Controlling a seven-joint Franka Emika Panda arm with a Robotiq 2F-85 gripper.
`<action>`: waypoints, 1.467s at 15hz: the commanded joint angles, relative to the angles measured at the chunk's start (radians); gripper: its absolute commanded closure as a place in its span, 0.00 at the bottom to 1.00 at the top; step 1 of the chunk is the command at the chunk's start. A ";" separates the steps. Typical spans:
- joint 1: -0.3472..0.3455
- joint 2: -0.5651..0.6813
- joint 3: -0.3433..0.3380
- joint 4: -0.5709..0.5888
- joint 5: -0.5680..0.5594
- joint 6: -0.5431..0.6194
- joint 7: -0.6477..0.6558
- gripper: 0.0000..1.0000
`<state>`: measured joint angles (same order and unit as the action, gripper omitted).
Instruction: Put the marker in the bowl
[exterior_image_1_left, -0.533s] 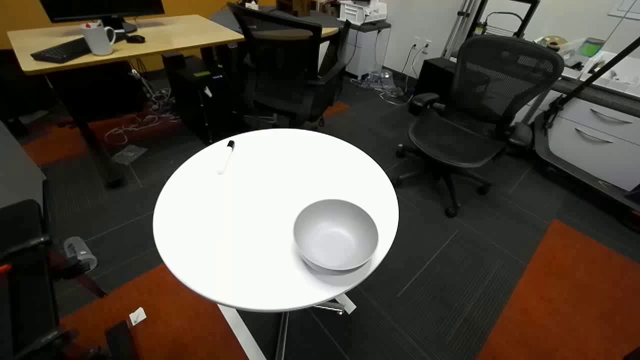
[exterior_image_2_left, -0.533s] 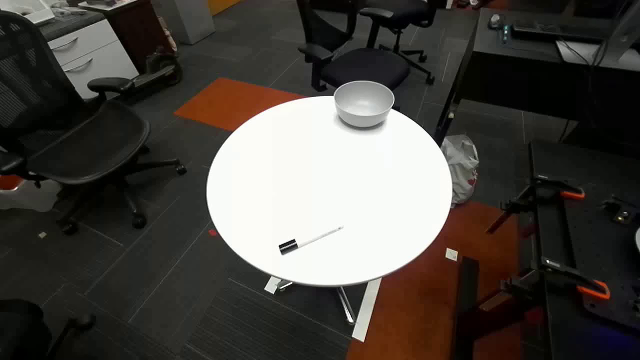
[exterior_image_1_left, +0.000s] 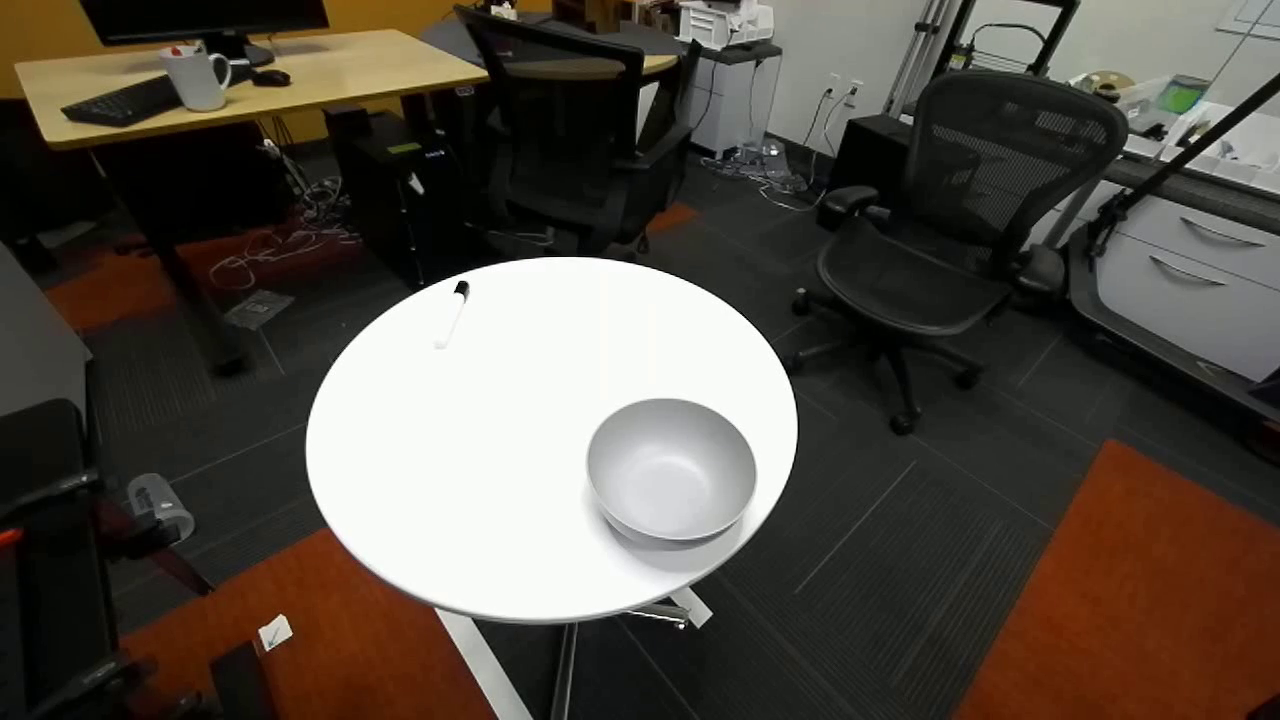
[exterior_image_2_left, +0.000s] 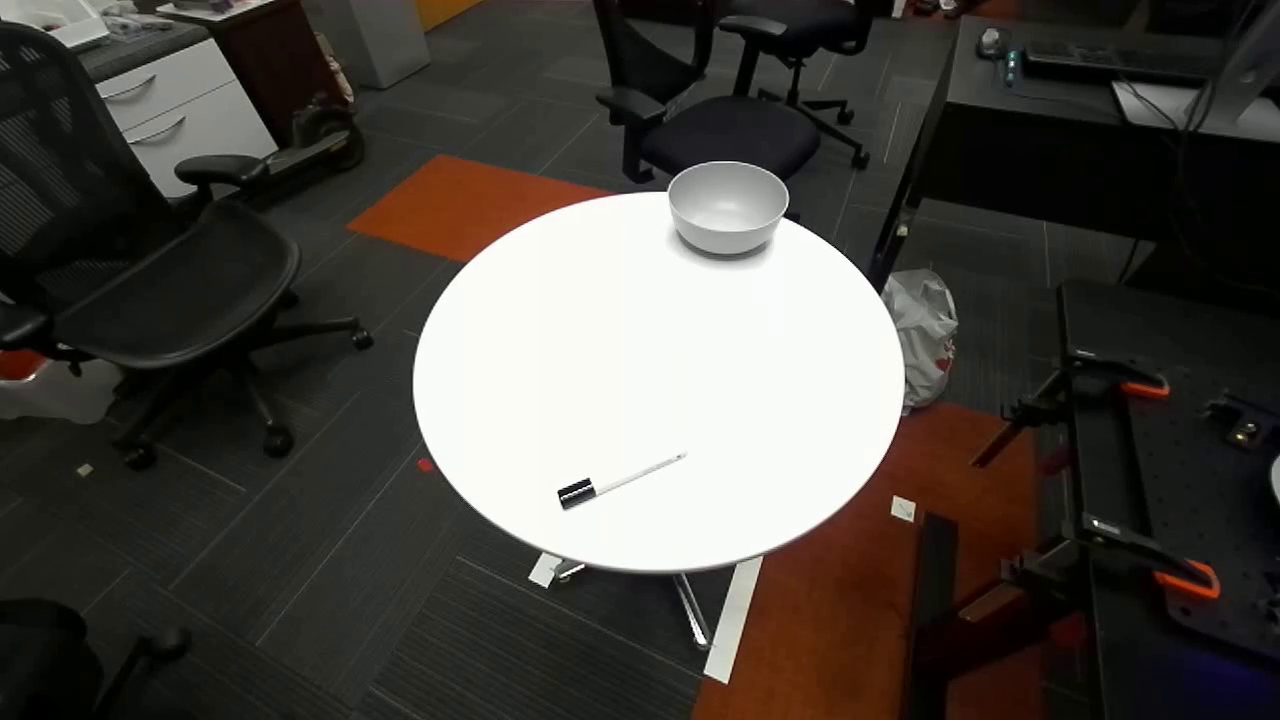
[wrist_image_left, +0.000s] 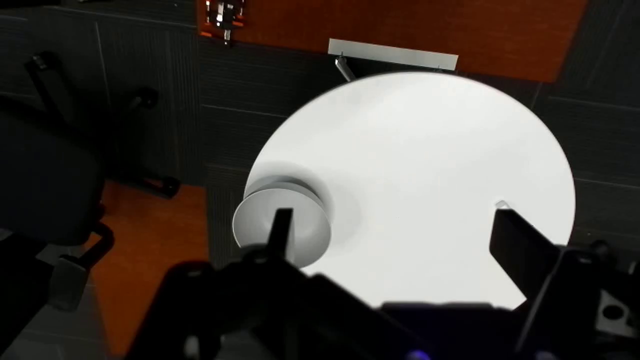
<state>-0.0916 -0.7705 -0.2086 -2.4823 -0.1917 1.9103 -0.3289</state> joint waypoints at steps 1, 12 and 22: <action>0.002 0.000 -0.001 0.002 -0.001 -0.002 0.001 0.00; 0.002 0.000 -0.001 0.002 -0.001 -0.002 0.001 0.00; 0.015 0.022 0.000 0.003 -0.006 0.021 -0.014 0.00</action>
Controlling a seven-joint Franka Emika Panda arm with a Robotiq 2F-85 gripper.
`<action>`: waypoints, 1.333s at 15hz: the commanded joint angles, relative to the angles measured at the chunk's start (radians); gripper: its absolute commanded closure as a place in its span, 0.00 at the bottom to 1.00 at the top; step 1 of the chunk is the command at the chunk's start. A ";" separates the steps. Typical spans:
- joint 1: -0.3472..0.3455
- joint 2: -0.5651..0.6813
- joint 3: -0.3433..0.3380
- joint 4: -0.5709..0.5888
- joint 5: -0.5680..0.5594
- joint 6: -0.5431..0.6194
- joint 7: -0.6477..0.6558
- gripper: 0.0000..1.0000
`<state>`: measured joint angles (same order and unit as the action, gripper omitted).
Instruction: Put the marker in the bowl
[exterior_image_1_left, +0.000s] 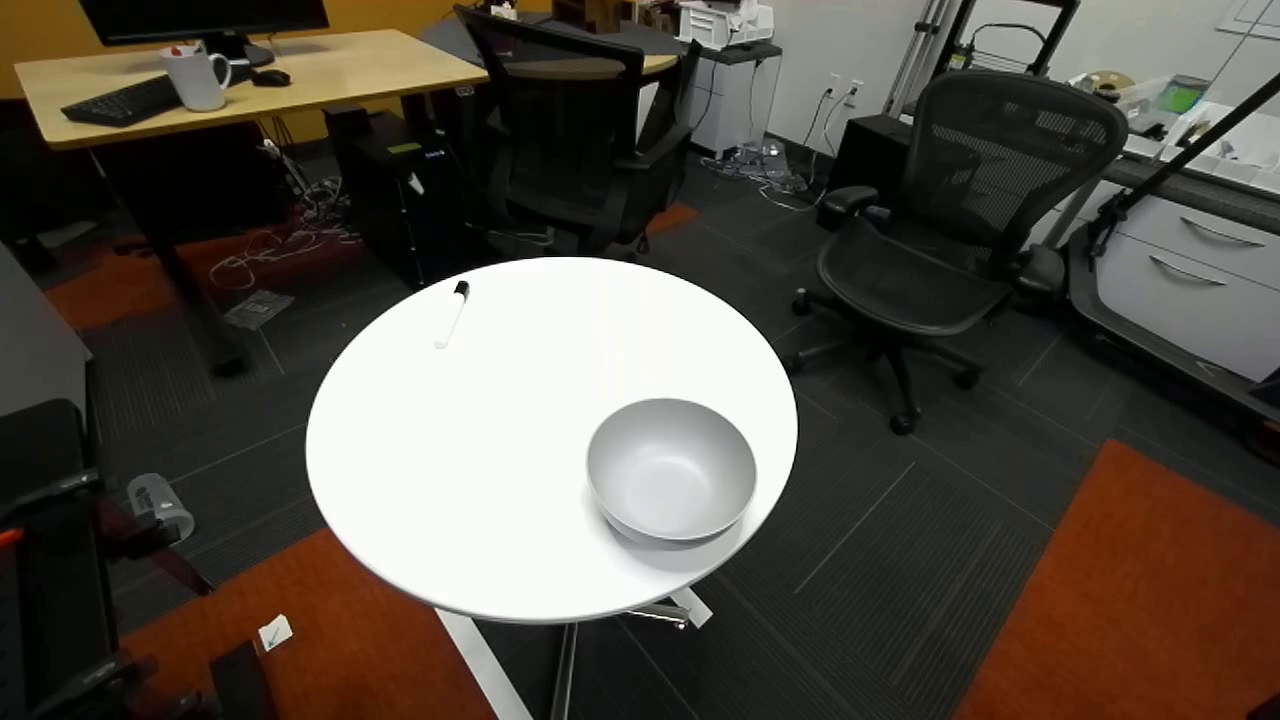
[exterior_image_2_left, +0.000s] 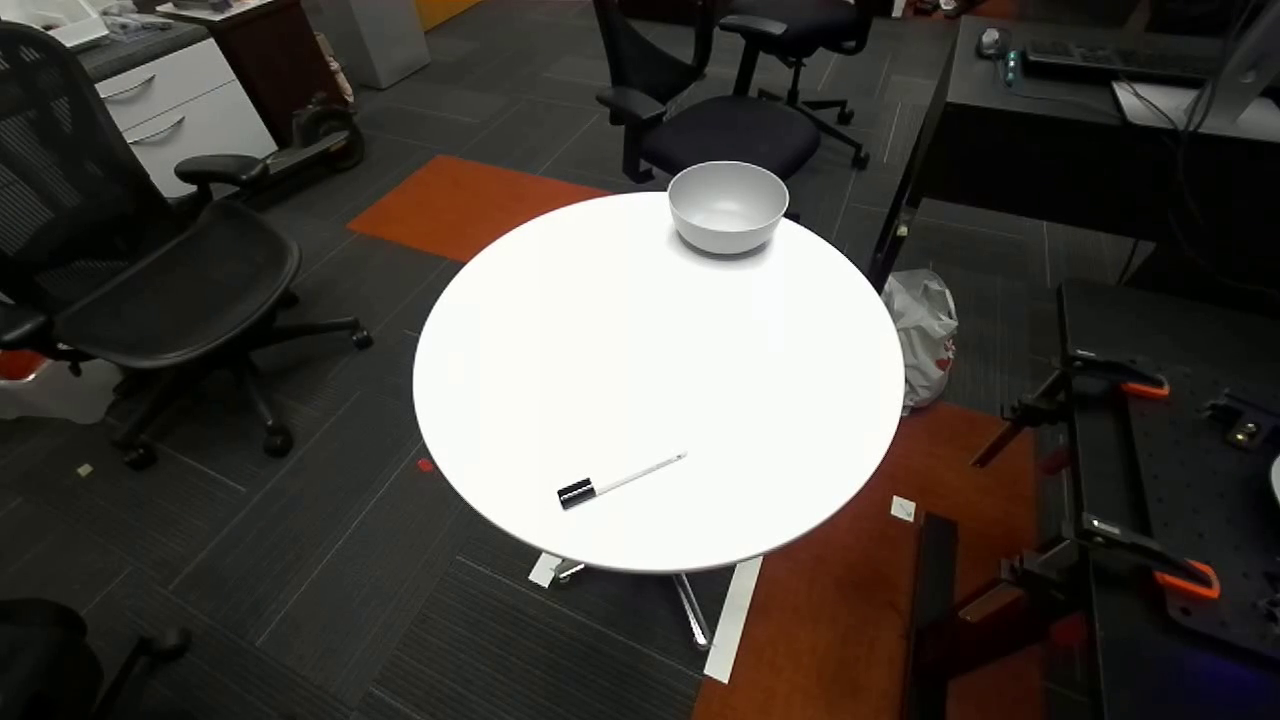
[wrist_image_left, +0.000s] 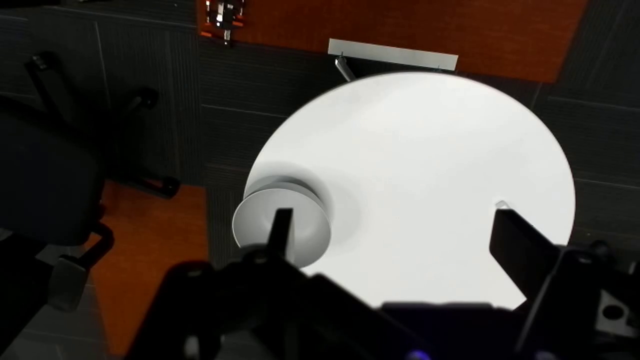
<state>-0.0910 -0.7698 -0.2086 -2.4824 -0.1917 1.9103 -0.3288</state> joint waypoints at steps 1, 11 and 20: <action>0.025 0.042 0.004 0.002 -0.008 0.042 -0.020 0.00; 0.202 0.421 0.018 0.012 0.082 0.344 -0.203 0.00; 0.206 0.873 0.145 0.156 0.225 0.567 -0.417 0.00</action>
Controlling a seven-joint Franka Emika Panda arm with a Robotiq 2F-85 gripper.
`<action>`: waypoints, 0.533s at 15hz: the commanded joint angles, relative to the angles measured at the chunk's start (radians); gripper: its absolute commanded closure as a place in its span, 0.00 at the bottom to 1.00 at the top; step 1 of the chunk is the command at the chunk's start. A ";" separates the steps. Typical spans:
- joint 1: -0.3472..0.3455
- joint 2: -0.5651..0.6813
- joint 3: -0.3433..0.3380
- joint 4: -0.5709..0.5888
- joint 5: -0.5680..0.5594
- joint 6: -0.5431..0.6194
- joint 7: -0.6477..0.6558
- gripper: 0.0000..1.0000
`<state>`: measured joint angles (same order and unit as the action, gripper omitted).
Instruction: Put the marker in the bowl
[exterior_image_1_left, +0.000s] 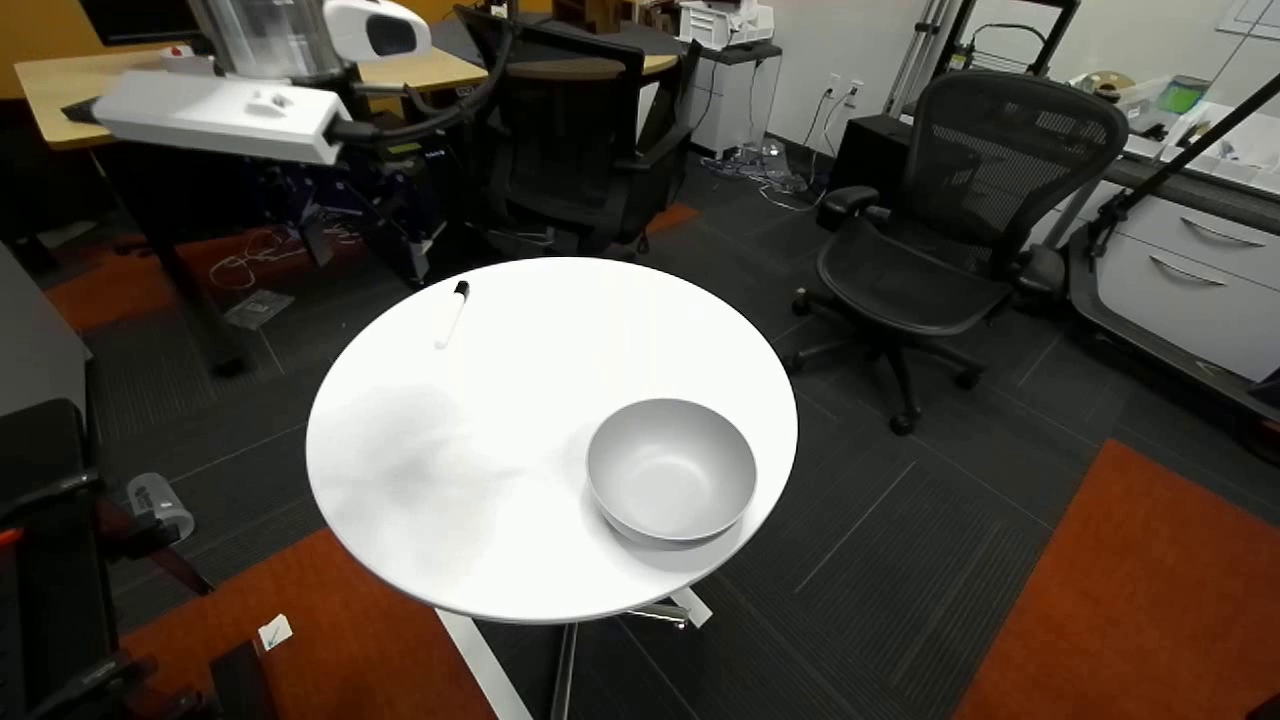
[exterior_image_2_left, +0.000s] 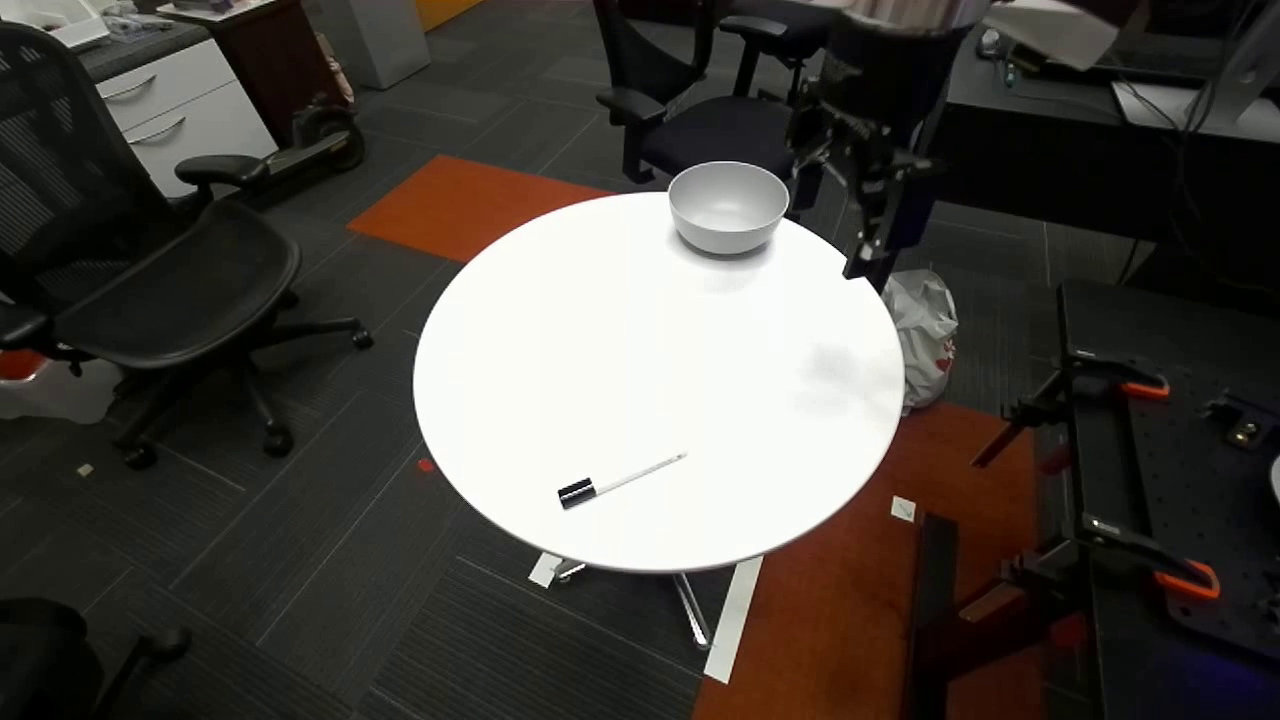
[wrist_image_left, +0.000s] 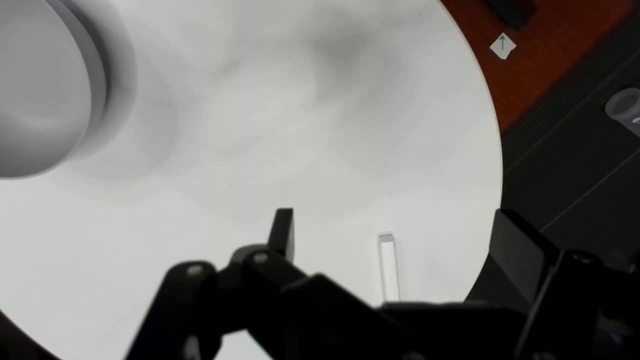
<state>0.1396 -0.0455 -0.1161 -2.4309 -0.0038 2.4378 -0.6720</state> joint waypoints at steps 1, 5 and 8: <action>-0.032 0.186 0.075 0.130 0.039 0.050 -0.094 0.00; -0.057 0.347 0.170 0.245 0.009 0.115 -0.104 0.00; -0.077 0.446 0.235 0.314 0.007 0.170 -0.108 0.00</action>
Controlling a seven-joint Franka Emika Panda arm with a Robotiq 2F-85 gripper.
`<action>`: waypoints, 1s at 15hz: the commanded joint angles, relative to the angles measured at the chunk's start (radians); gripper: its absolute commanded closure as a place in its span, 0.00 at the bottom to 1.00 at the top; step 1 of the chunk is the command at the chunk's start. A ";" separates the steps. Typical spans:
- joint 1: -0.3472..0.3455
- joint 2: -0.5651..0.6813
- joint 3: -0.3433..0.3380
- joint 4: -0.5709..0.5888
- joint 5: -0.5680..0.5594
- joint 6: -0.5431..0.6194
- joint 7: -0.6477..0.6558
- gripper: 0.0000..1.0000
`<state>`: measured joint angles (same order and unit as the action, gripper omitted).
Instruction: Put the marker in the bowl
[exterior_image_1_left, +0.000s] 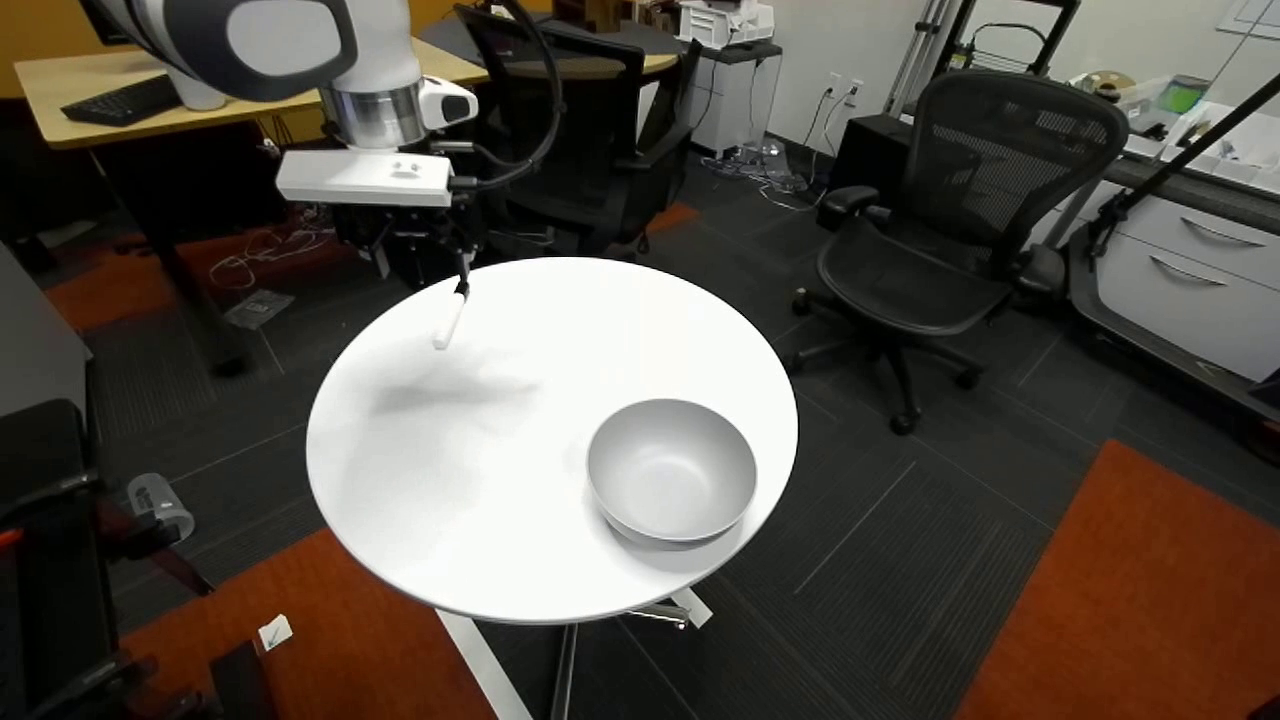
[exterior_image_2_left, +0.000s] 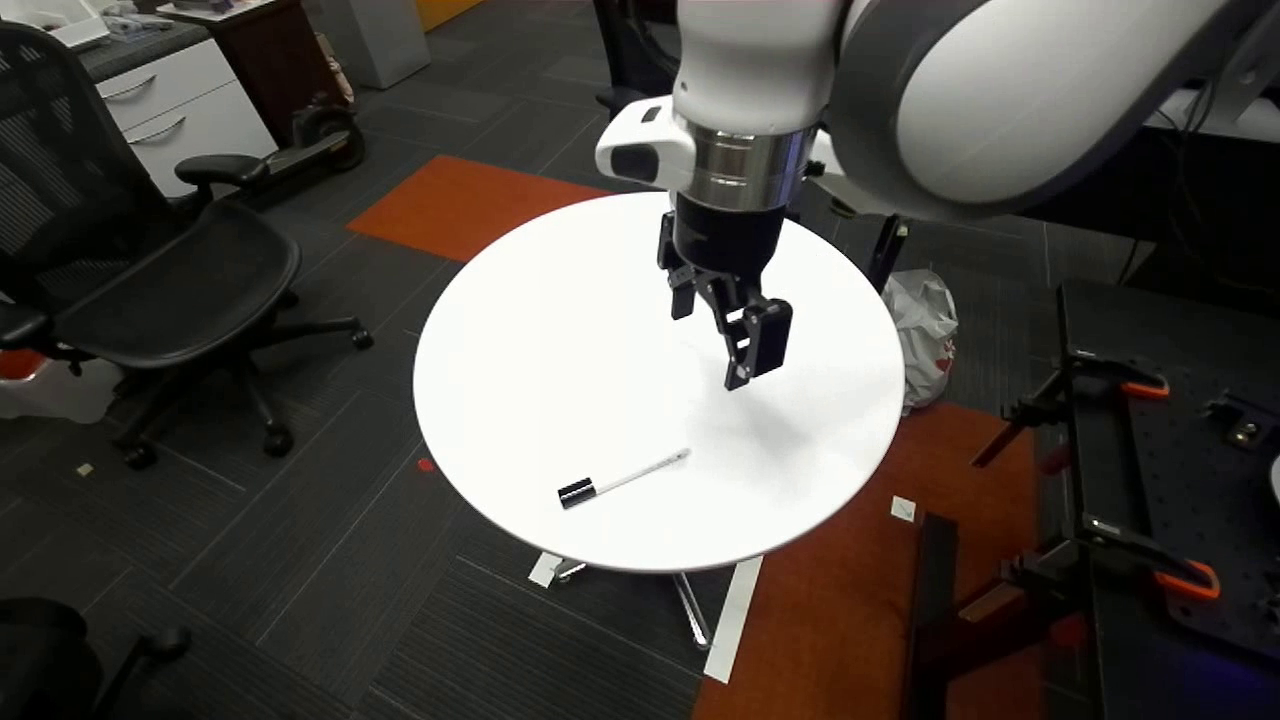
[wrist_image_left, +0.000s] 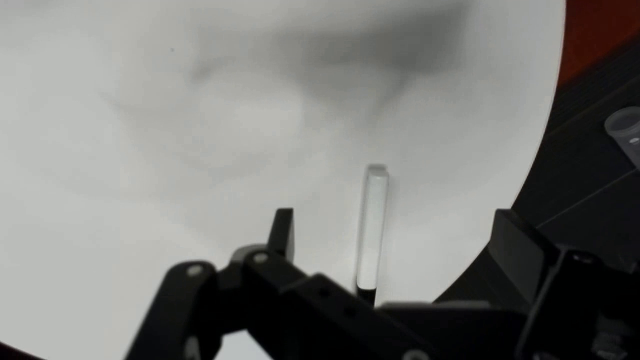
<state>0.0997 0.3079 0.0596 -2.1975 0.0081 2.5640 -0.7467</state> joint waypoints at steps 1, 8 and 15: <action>-0.044 0.128 0.078 0.104 -0.007 0.066 -0.034 0.00; -0.104 0.312 0.167 0.249 -0.013 0.067 -0.089 0.00; -0.114 0.420 0.177 0.343 -0.032 0.048 -0.088 0.00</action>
<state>0.0011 0.6866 0.2162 -1.9038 -0.0015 2.6328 -0.8239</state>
